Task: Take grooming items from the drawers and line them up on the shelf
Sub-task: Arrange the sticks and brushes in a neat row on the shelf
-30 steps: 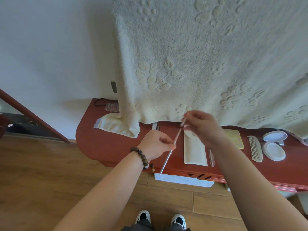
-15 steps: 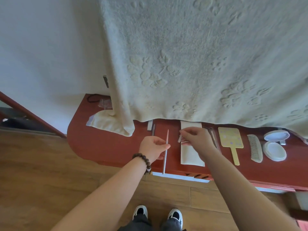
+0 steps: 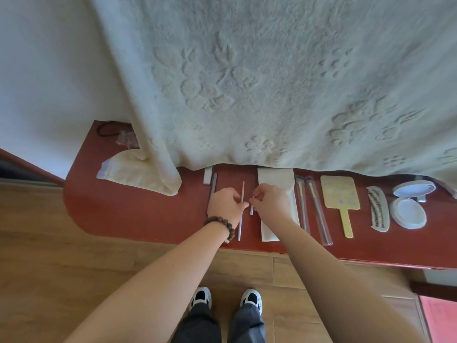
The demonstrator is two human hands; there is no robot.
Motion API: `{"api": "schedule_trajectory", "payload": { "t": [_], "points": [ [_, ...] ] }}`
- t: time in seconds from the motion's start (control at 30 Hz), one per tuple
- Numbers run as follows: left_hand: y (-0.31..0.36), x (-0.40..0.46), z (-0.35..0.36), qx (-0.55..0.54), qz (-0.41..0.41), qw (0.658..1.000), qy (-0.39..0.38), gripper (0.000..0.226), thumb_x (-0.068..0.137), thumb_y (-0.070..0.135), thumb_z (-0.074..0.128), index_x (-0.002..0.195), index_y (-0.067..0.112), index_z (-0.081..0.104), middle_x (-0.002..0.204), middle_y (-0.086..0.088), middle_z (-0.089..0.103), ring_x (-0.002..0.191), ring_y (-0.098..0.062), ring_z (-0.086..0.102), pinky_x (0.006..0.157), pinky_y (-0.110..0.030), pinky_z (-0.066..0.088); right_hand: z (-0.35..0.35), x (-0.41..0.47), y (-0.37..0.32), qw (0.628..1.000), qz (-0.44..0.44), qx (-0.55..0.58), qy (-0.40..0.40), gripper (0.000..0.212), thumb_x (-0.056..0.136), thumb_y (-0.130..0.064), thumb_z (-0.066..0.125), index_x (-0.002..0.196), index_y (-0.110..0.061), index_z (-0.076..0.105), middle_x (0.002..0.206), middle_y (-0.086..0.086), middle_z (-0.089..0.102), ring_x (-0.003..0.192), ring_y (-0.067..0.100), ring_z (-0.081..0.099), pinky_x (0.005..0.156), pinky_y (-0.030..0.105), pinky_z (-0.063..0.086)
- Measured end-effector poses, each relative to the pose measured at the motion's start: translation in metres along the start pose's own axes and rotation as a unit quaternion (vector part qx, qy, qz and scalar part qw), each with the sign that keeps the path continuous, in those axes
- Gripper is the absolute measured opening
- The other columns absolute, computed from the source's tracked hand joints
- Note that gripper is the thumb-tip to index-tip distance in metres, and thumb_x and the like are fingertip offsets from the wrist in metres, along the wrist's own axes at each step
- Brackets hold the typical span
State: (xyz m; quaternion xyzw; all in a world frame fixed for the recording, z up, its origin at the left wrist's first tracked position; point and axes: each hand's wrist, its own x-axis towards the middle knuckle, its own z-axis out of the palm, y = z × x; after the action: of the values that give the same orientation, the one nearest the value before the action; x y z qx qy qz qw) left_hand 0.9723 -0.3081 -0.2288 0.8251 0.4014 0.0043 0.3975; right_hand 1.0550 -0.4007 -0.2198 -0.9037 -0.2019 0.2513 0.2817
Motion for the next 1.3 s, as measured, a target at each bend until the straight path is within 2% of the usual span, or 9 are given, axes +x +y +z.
{"api": "schedule_trajectory", "payload": {
  "t": [0.2,0.4,0.53,0.73,0.8,0.9,1.03,1.17,1.3],
  "points": [
    [-0.001,0.0,0.012,0.014,0.007,1.0,0.015,0.021,0.078,0.027,0.075,0.08,0.01,0.063,0.078,-0.003,0.066,0.077,-0.019,0.061,0.069,-0.03,0.049,-0.001,0.001,0.011,0.999,0.015,-0.035,-0.007,0.013,0.083,-0.02,0.067,0.094,-0.013,0.066,0.092,0.007,0.067,0.081,0.024,0.063,0.072,0.032,0.052],
    [-0.002,0.002,0.015,0.026,-0.001,1.0,0.017,0.022,0.081,0.029,0.073,0.08,0.011,0.06,0.077,-0.004,0.065,0.075,-0.019,0.062,0.067,-0.03,0.051,0.005,0.0,0.005,0.996,0.031,-0.08,0.002,0.016,0.086,-0.023,0.063,0.1,-0.016,0.065,0.084,0.005,0.065,0.076,0.024,0.062,0.064,0.031,0.049],
    [-0.004,0.001,0.015,0.015,0.005,1.0,0.018,0.023,0.079,0.029,0.075,0.082,0.01,0.061,0.077,-0.005,0.066,0.075,-0.02,0.063,0.068,-0.032,0.053,0.004,-0.002,0.004,0.997,0.04,-0.065,-0.008,0.017,0.088,-0.023,0.062,0.103,-0.016,0.064,0.08,0.004,0.064,0.072,0.022,0.059,0.06,0.028,0.042],
    [-0.009,-0.008,-0.007,0.001,0.049,0.997,0.058,0.028,0.08,0.032,0.073,0.098,0.012,0.064,0.083,-0.001,0.068,0.08,-0.014,0.062,0.071,-0.024,0.049,-0.006,-0.009,0.004,0.999,0.032,0.038,-0.002,0.019,0.082,-0.02,0.07,0.1,-0.013,0.067,0.086,0.008,0.067,0.079,0.025,0.066,0.075,0.037,0.055],
    [-0.017,-0.013,-0.02,0.015,0.054,0.994,0.09,0.029,0.081,0.032,0.072,0.102,0.015,0.064,0.089,0.002,0.067,0.082,-0.013,0.062,0.07,-0.023,0.047,-0.01,-0.014,0.005,0.997,0.034,0.07,0.001,0.019,0.081,-0.017,0.071,0.099,-0.015,0.066,0.084,0.01,0.067,0.077,0.026,0.066,0.076,0.041,0.056],
    [-0.029,-0.013,-0.036,0.044,0.022,0.992,0.118,0.035,0.08,0.033,0.073,0.107,0.016,0.06,0.098,0.0,0.061,0.088,-0.018,0.061,0.069,-0.027,0.048,-0.016,-0.021,0.005,0.995,0.025,0.092,-0.008,0.018,0.083,-0.018,0.069,0.101,-0.019,0.066,0.08,0.008,0.068,0.071,0.021,0.067,0.073,0.037,0.057],
    [-0.031,-0.005,-0.047,0.111,-0.05,0.991,0.062,0.047,0.079,0.038,0.073,0.113,0.012,0.054,0.109,-0.007,0.058,0.1,-0.026,0.06,0.079,-0.034,0.05,-0.018,-0.033,0.0,0.992,0.013,0.128,-0.006,0.012,0.086,-0.015,0.066,0.096,-0.021,0.067,0.076,0.007,0.068,0.063,0.021,0.068,0.069,0.033,0.058],
    [-0.029,0.005,-0.051,0.151,-0.048,0.987,0.022,0.037,0.086,0.029,0.067,0.115,0.008,0.054,0.111,-0.011,0.063,0.101,-0.027,0.062,0.083,-0.034,0.05,-0.015,-0.044,-0.003,0.988,0.011,0.155,-0.009,0.012,0.087,-0.012,0.062,0.093,-0.021,0.067,0.07,0.004,0.069,0.065,0.018,0.068,0.069,0.032,0.059],
    [-0.035,0.004,-0.059,0.054,-0.033,0.998,-0.01,0.024,0.085,0.021,0.069,0.105,0.008,0.064,0.108,-0.006,0.067,0.1,-0.024,0.062,0.087,-0.031,0.048,-0.017,-0.053,-0.01,0.988,0.008,0.154,-0.015,0.011,0.089,-0.012,0.061,0.092,-0.019,0.068,0.072,0.003,0.069,0.056,0.012,0.066,0.061,0.02,0.055]
  ]
}}
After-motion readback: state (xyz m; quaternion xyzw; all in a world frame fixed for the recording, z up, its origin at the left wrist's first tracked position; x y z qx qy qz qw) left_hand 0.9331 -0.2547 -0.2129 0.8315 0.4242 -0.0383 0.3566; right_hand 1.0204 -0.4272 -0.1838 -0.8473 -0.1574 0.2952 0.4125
